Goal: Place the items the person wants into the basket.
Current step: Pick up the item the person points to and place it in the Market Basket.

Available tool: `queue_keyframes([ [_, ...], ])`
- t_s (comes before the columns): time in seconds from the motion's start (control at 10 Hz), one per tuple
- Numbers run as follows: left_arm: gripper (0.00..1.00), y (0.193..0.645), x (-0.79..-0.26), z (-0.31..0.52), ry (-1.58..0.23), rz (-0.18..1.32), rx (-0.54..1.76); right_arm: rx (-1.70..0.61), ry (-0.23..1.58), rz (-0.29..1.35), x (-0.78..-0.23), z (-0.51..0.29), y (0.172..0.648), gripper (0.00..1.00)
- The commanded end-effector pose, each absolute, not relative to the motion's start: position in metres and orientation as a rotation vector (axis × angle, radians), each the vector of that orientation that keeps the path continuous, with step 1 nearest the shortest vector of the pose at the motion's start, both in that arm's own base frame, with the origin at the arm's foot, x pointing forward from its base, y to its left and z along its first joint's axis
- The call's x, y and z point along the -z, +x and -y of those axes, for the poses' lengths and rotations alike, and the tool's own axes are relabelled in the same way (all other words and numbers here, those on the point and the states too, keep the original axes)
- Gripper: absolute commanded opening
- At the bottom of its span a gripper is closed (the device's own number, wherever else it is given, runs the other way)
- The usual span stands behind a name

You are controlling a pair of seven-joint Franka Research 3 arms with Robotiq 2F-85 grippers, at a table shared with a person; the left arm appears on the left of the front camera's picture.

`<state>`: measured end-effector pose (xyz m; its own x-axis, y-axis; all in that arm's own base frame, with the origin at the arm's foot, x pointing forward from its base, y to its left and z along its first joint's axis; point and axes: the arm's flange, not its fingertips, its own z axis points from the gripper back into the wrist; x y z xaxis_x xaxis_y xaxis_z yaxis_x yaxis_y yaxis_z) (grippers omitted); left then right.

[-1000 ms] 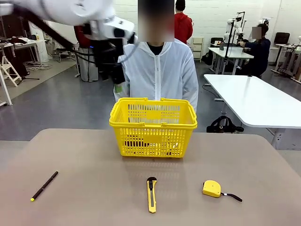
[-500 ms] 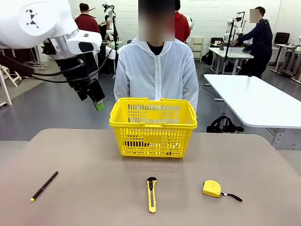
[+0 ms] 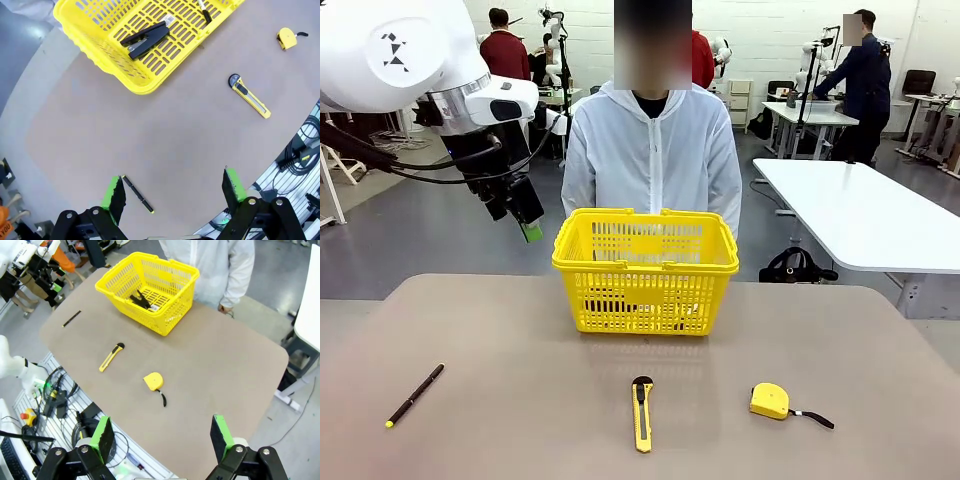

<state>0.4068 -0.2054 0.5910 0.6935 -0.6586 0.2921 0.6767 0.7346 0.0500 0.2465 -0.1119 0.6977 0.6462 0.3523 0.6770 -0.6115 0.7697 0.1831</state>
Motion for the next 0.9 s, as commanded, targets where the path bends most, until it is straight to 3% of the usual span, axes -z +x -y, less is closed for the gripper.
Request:
queue_keyframes([
  [0.0, 1.0, 0.405, -0.593, 0.204, -0.065, 0.307, 0.744, -0.579, 0.434, 0.67, -0.697, 0.111, 0.248, 1.0],
  [0.2, 1.0, 0.407, -0.591, 0.205, -0.063, 0.302, 0.746, -0.579, 0.434, 0.67, -0.697, 0.111, 0.248, 1.0],
  [0.4, 1.0, 0.37, -0.612, 0.123, -0.32, 0.458, 0.818, -0.579, 0.434, 0.67, -0.697, 0.111, 0.248, 1.0],
  [0.6, 1.0, 0.367, -0.623, 0.046, -0.485, 0.54, 0.882, -0.579, 0.434, 0.67, -0.697, 0.111, 0.248, 1.0],
  [0.7, 1.0, 0.322, -0.623, 0.027, -0.493, 0.587, 0.887, -0.579, 0.434, 0.67, -0.697, 0.111, 0.248, 1.0],
  [0.8, 1.0, 0.322, -0.624, 0.001, -0.44, 0.606, 0.891, -0.579, 0.434, 0.67, -0.697, 0.111, 0.248, 1.0],
])
